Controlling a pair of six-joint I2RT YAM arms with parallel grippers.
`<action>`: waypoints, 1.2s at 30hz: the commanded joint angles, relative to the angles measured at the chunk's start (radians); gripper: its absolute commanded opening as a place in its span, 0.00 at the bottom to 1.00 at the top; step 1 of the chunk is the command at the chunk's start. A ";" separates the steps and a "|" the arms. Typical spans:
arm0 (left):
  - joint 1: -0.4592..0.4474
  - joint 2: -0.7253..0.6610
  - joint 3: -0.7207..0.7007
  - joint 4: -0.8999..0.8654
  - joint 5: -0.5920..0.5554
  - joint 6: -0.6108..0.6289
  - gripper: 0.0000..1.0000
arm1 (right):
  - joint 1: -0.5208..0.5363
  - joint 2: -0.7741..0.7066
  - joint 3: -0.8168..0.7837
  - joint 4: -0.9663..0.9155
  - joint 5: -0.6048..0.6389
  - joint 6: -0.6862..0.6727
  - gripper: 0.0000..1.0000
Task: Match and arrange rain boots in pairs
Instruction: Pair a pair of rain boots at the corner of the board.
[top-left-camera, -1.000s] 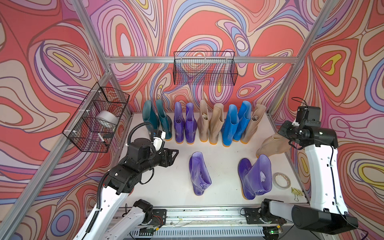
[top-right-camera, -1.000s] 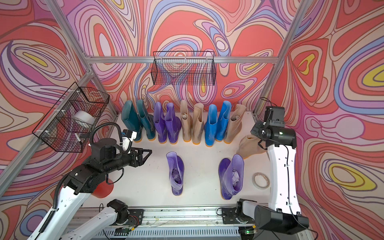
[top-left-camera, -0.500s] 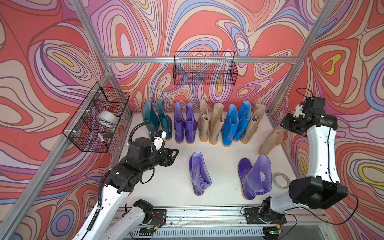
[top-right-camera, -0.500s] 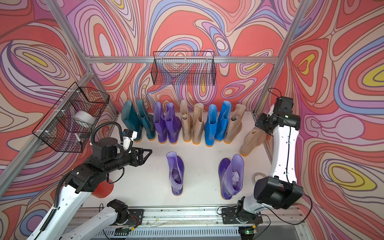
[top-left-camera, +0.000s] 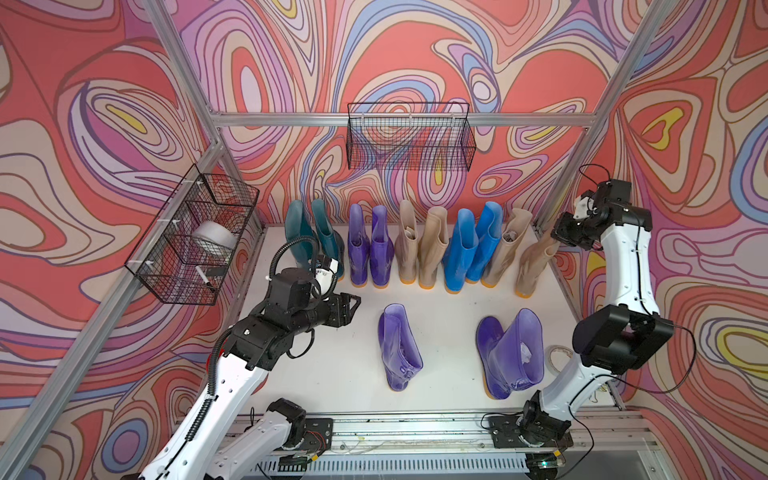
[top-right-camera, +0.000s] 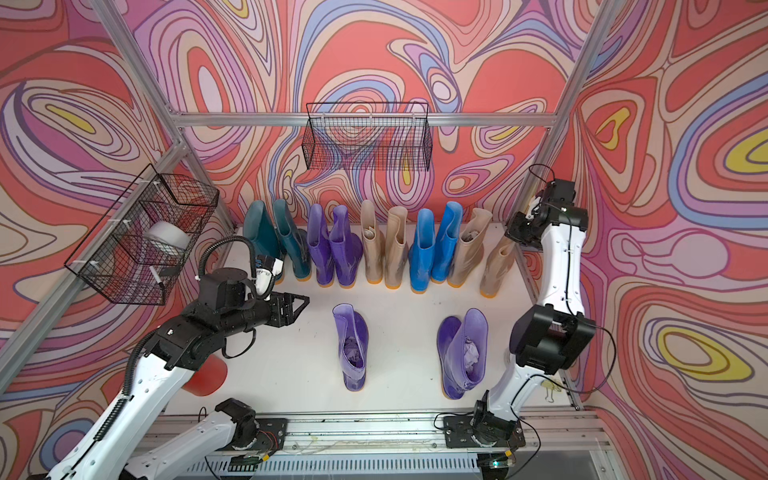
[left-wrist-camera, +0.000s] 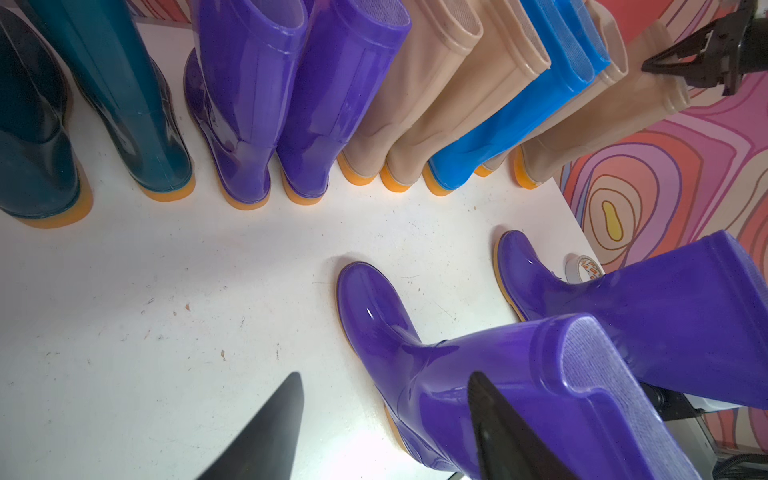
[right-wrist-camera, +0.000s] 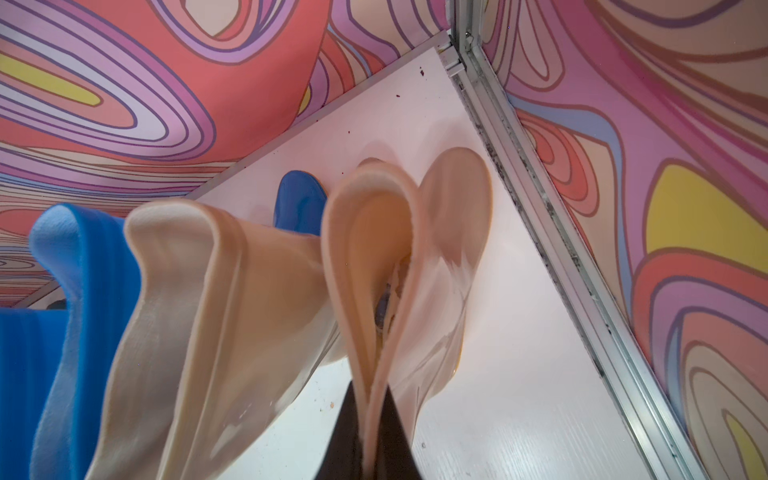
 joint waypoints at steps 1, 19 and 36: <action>-0.005 0.004 0.031 0.032 0.007 0.003 0.65 | 0.001 -0.023 0.040 0.077 -0.043 -0.027 0.00; -0.006 -0.036 0.017 0.011 -0.012 0.007 0.65 | 0.028 -0.184 -0.290 0.322 -0.027 -0.021 0.00; -0.005 -0.052 0.001 0.009 -0.014 -0.001 0.65 | 0.099 -0.168 -0.317 0.352 0.062 -0.040 0.12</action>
